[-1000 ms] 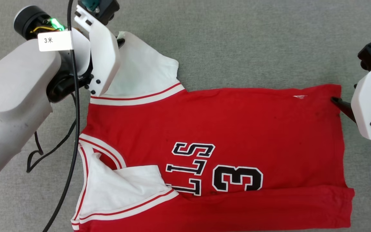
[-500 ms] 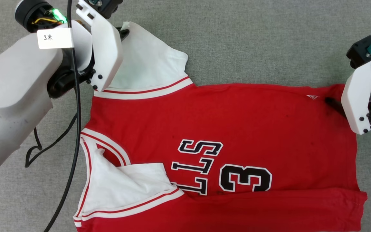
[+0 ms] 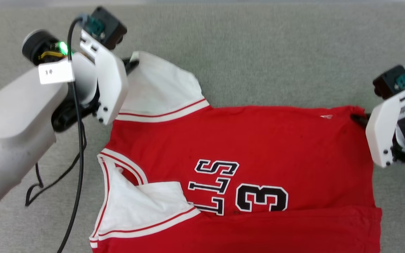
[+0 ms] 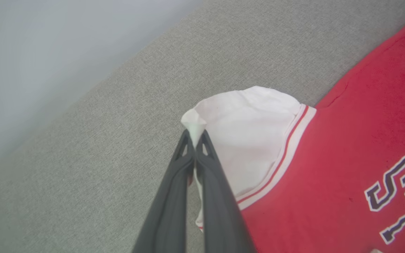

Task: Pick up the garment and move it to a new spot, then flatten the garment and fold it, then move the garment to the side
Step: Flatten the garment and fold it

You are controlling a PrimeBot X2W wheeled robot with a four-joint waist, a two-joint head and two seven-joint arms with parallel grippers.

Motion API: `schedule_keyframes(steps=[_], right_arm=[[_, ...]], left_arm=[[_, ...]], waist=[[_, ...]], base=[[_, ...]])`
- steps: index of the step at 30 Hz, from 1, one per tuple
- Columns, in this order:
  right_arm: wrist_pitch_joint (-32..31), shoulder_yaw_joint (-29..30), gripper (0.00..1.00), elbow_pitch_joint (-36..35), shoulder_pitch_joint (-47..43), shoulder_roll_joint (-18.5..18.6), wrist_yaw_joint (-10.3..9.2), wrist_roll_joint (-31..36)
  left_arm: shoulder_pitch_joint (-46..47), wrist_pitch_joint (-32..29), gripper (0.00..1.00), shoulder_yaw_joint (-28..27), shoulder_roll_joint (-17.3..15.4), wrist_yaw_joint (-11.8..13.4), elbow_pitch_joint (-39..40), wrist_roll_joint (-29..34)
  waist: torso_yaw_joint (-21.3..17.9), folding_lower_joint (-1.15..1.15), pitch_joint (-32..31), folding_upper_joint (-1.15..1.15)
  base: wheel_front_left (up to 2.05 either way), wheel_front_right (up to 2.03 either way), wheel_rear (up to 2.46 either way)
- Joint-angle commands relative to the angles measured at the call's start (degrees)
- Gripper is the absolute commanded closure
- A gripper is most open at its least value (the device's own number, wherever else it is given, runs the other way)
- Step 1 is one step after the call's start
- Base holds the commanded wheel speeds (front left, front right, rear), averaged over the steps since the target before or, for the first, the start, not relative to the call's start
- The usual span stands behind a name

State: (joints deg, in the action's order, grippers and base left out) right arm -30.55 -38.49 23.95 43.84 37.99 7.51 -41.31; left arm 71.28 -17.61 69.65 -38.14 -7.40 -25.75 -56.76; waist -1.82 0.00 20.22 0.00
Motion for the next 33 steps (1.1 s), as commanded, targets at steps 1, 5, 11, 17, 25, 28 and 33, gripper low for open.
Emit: schedule_keyframes(steps=[1,5,11,17,25,28,33], right_arm=[[1.1,-0.2,1.0,-0.5,-1.7,0.7,-0.05,-0.7],[2.7,-0.7,1.0,-2.2,-4.6,1.7,-0.05,-1.5],[4.0,0.2,1.0,-4.2,-9.1,2.7,-0.05,-2.6],[5.0,2.1,1.0,-6.5,-16.0,4.1,-0.06,-4.0],[6.3,5.7,1.0,-10.5,-27.0,4.2,-0.06,-5.0],[5.9,6.7,1.0,-12.1,-30.5,3.9,-0.06,-5.0],[4.8,8.3,1.0,-13.3,-35.0,3.6,-0.05,-4.4]], left_arm=[[-1.6,0.6,1.0,0.1,-0.8,0.0,0.4,-0.4],[-5.2,1.7,1.0,0.6,-2.5,0.2,1.6,-1.1],[-10.9,3.2,1.0,1.2,-4.8,1.5,5.1,-2.3],[-18.1,4.2,1.0,1.8,-8.2,4.0,10.4,-3.9],[-29.0,5.8,1.0,2.6,-13.4,8.6,17.4,-6.1],[-33.5,6.4,1.0,2.9,-14.9,10.4,20.0,-7.4],[-38.9,7.1,1.0,3.1,-15.6,12.1,21.3,-8.6]], waist=[[0.1,0.0,-3.1,0.0],[0.0,0.0,-6.8,0.0],[0.3,0.0,-11.4,0.0],[0.8,0.0,-15.1,0.0],[1.0,0.0,-18.1,0.0],[1.0,0.0,-18.5,0.0],[1.1,0.0,-18.1,0.0]], base=[[0.0,0.0,0.0],[0.0,0.0,0.0],[0.0,0.0,0.0],[0.0,0.0,0.0],[0.0,0.0,0.0],[0.0,0.0,0.0],[0.0,0.0,0.0]])
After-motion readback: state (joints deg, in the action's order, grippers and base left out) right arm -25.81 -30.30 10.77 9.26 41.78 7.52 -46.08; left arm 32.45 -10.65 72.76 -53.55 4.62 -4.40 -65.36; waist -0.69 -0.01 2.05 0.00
